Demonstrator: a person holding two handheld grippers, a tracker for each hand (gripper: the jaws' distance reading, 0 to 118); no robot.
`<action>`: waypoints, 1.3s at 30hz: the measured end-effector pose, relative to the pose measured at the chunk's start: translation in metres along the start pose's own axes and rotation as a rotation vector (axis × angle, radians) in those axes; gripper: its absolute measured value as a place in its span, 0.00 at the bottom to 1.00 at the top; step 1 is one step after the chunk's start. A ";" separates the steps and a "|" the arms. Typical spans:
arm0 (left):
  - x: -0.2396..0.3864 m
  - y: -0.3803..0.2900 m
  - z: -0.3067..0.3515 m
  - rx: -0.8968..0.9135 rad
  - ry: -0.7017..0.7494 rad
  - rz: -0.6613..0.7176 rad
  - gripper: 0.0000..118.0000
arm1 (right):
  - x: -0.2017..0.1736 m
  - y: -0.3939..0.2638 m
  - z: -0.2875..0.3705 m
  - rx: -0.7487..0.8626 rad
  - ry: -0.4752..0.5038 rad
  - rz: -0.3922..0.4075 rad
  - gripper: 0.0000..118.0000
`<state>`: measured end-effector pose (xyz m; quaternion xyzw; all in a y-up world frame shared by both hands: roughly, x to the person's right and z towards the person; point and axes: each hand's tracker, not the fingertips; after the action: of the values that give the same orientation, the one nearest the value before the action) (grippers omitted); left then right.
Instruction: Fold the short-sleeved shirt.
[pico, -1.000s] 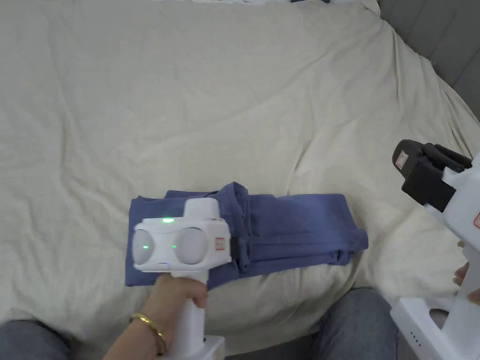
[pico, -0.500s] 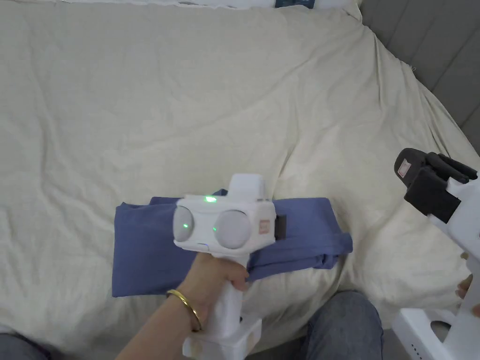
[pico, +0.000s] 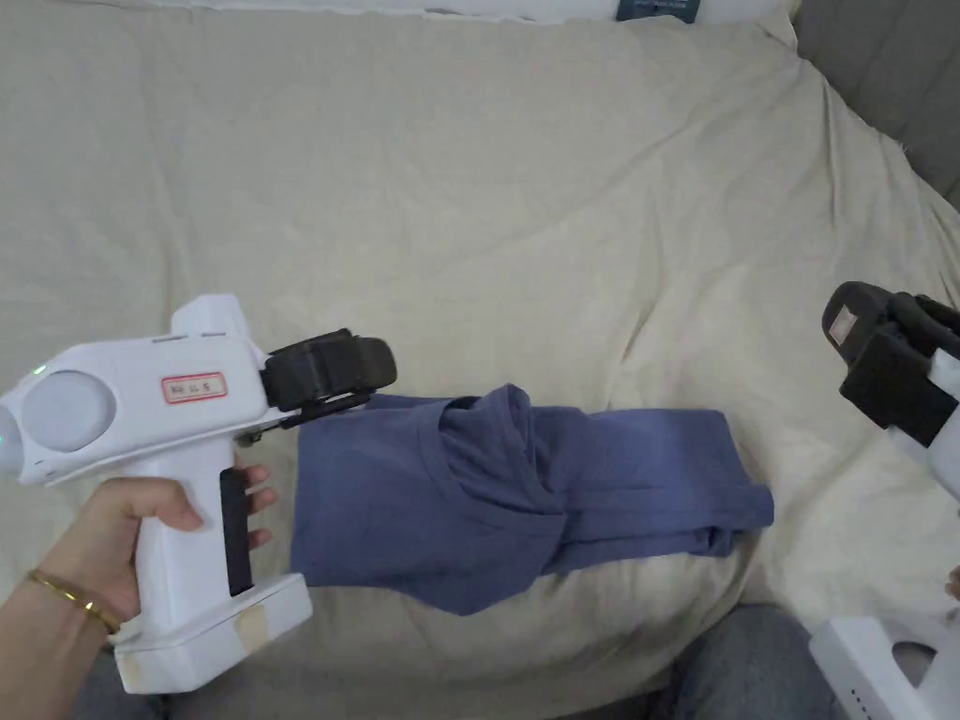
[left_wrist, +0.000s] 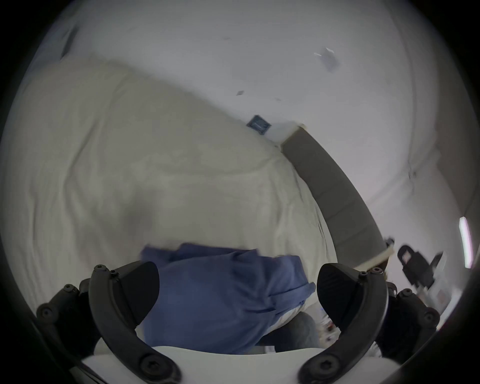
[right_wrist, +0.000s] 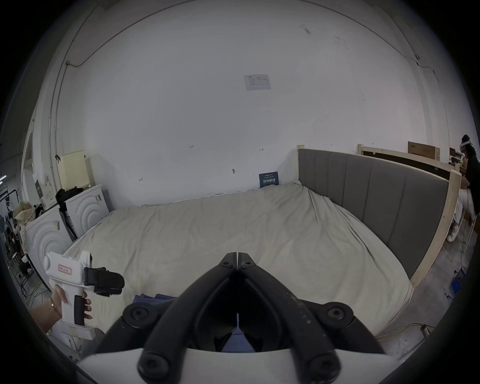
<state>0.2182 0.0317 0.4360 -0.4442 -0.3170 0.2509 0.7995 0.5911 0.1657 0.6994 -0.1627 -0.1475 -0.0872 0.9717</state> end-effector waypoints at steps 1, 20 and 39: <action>-0.015 -0.003 -0.002 0.004 0.019 0.057 1.00 | -0.002 -0.001 -0.001 -0.008 0.001 0.007 0.02; -0.077 -0.034 -0.057 -0.205 -0.213 0.364 0.71 | -0.014 -0.006 -0.021 -0.116 -0.007 0.007 0.02; -0.046 0.025 0.012 -0.125 0.232 0.404 0.18 | -0.010 -0.005 -0.027 -0.112 0.061 -0.005 0.02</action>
<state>0.1758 0.0185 0.4060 -0.5729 -0.1425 0.3330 0.7352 0.5871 0.1528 0.6737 -0.2136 -0.1129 -0.1025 0.9650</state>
